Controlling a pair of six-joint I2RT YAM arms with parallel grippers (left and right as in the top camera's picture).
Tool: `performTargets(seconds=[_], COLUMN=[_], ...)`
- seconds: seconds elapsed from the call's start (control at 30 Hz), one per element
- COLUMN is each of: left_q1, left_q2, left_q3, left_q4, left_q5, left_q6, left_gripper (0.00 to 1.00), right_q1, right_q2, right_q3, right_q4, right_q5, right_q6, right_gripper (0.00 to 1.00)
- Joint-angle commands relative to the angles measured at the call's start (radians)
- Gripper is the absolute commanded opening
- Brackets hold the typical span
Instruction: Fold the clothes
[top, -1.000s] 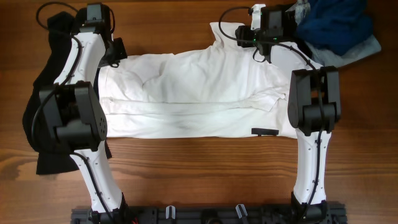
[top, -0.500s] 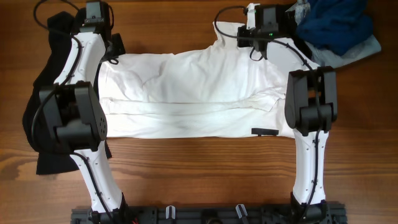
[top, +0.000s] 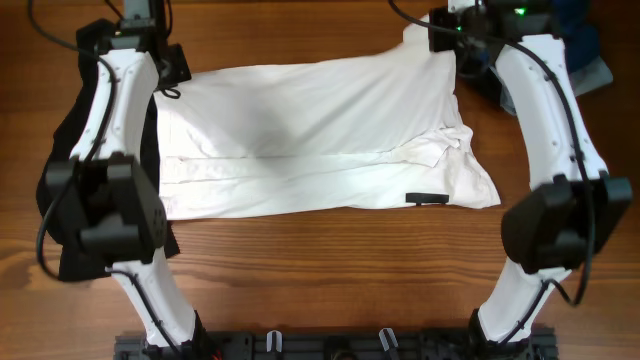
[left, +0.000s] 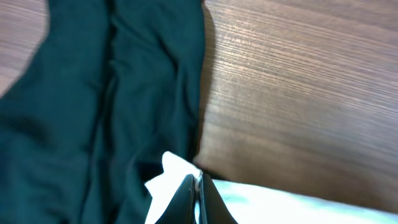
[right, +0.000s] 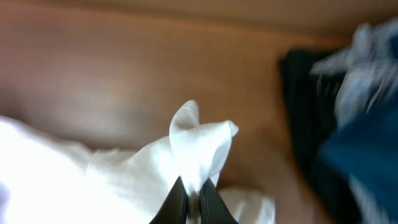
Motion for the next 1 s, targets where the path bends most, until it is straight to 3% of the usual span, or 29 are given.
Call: performTargets(seconds=[0.0,0.2,0.63,0.7,0.77,0.8,0.83,0.87,0.9,0.97], left_q1=[0.001,0.002,0.04,0.039,0.039,0.039,0.039,0.039,0.039,0.039], left_q2=[-0.095,-0.089,-0.088,-0.088,-0.088,-0.088,-0.089,-0.089,-0.089,-0.089], left_q3=[0.026,-0.048,-0.309,-0.322,-0.322,-0.322,-0.322,-0.322,-0.322,-0.321], left_q4=[-0.105,-0.336,-0.302,-0.299,-0.304,-0.307,-0.309,-0.312,-0.315,-0.323], left_q5=[0.0,0.085,0.086,0.086,0.09,0.094,0.096,0.102,0.109,0.119], left_q6=[-0.006,-0.008,-0.01,-0.01,-0.01,-0.01,-0.01,-0.01,-0.01,-0.01], left_gripper=[0.04,0.04,0.04,0.08,0.22,0.31,0.46,0.59,0.68,0.74], right_q1=[-0.001,-0.003,-0.069,-0.069,-0.069,-0.07,-0.071,-0.071,-0.071,-0.071], right_q2=[-0.028,-0.024,-0.024,-0.024,-0.024,-0.024,-0.024,-0.026,-0.026,-0.026], right_q3=[0.008,-0.067,-0.431,-0.453,-0.462,-0.462,-0.462,-0.461,-0.46,-0.444], right_q4=[-0.174,-0.375,-0.28,-0.283,-0.283,-0.287,-0.287,-0.28,-0.27,-0.246], right_q5=[-0.056,-0.014,-0.046,-0.045,-0.045,-0.045,-0.045,-0.047,-0.051,-0.074], right_q6=[-0.017,0.009,0.009,-0.005,-0.019,-0.019,-0.019,-0.018,-0.018,-0.019], right_gripper=[0.04,0.04,0.05,0.07,0.23,0.45,0.62,0.72,0.79,0.85])
